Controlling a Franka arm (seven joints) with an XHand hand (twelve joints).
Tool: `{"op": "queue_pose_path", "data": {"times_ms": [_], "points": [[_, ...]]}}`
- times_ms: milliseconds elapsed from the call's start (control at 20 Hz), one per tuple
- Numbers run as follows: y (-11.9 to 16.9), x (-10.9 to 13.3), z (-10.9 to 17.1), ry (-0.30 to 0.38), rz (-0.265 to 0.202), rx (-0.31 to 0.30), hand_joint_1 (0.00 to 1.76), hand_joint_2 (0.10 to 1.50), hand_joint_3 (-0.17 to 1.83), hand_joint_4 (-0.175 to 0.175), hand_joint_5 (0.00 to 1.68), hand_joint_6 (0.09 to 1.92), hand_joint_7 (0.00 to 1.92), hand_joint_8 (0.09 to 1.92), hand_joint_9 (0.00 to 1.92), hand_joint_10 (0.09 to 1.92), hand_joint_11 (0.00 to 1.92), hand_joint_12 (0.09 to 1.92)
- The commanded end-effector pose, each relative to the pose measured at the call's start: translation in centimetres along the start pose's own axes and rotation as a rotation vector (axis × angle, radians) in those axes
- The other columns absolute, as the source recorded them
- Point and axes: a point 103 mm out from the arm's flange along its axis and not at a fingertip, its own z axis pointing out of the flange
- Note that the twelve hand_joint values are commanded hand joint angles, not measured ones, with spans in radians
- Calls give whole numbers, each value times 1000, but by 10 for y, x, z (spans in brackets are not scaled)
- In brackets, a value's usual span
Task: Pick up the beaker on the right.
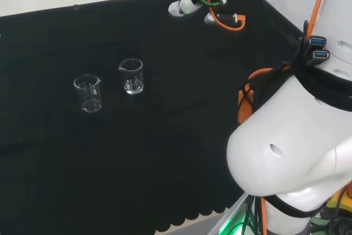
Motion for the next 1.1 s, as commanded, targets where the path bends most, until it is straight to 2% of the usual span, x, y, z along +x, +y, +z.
{"op": "queue_pose_path", "data": {"times_ms": [50,250,450,800,1100], "points": [[34,4,29,117,-60,32,685,1009,-175,-76,212,87,111,711,195,774,0,1228],[42,7,43,140,-102,46,728,941,-175,-80,213,87,108,712,203,778,0,1212],[49,6,54,174,-120,68,783,904,-175,-90,240,87,167,728,254,776,0,1225],[58,-2,67,299,-148,93,830,876,-175,-97,240,87,173,722,260,761,0,1233],[62,-5,85,353,-190,121,828,868,-175,-97,226,87,139,702,226,741,0,1203]]}}
